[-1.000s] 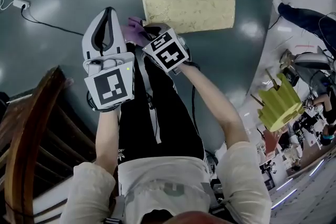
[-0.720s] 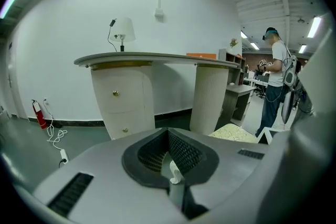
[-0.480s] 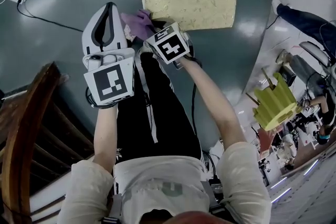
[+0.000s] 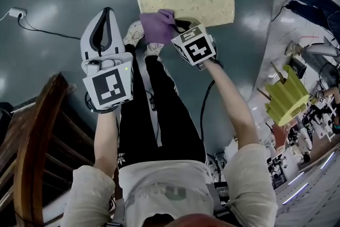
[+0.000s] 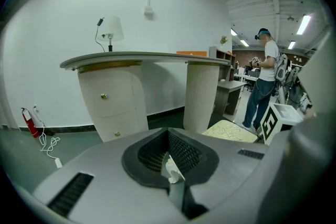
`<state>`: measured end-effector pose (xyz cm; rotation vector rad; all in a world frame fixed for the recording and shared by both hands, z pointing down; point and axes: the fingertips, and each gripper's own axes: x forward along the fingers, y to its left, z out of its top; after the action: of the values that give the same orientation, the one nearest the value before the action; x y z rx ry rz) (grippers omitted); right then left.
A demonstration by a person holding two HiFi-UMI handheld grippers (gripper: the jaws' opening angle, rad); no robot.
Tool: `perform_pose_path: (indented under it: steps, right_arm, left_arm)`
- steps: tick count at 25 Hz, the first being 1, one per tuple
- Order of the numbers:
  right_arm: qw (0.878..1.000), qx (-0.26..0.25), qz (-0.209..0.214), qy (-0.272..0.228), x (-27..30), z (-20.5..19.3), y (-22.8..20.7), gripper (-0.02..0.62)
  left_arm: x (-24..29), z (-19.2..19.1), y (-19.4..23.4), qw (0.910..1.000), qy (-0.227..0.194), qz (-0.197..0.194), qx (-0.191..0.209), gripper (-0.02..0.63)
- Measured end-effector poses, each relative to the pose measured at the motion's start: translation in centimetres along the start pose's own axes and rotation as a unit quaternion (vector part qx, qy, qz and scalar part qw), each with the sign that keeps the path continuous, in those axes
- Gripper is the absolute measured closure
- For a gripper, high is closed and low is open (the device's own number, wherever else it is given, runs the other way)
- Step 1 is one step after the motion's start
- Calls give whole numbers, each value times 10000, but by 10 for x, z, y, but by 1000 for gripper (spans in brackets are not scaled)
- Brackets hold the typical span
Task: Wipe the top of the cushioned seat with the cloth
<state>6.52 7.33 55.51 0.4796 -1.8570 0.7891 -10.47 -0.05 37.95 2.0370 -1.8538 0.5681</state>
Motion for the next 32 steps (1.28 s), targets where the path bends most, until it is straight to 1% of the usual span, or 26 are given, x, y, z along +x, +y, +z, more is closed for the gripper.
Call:
perform_pose_path:
  steps: [5,10,15,18,22,24,32]
  right_arm:
    - [9976,48,-648,222,-29,-32,-64,534]
    - [9890,138,-1381,513,-58,-68,-130,534]
    - [9810,342,-1805,626,-79,-87,-174,534]
    - [9780,446,-1928,663,-84,-95,-188,534]
    - [9712,237,-2208,857,-91,-102,-206,534]
    - [9680,257,-2327,902,-93,-105,-212,535]
    - [9623,236,-2507,1024,-95,-108,-223,535]
  left_arm:
    - [1,7,-24,9996,-46,-282,91,601]
    - [3,5,-33,9991,8,-401,157,601]
    - [6,6,-35,9988,36,-425,259,601]
    - [7,3,-37,9987,67,-432,279,601]
    - [9,2,-41,9985,77,-457,285,601]
    - [9,1,-41,9984,97,-474,292,601]
    - [10,3,-42,9987,71,-442,242,601]
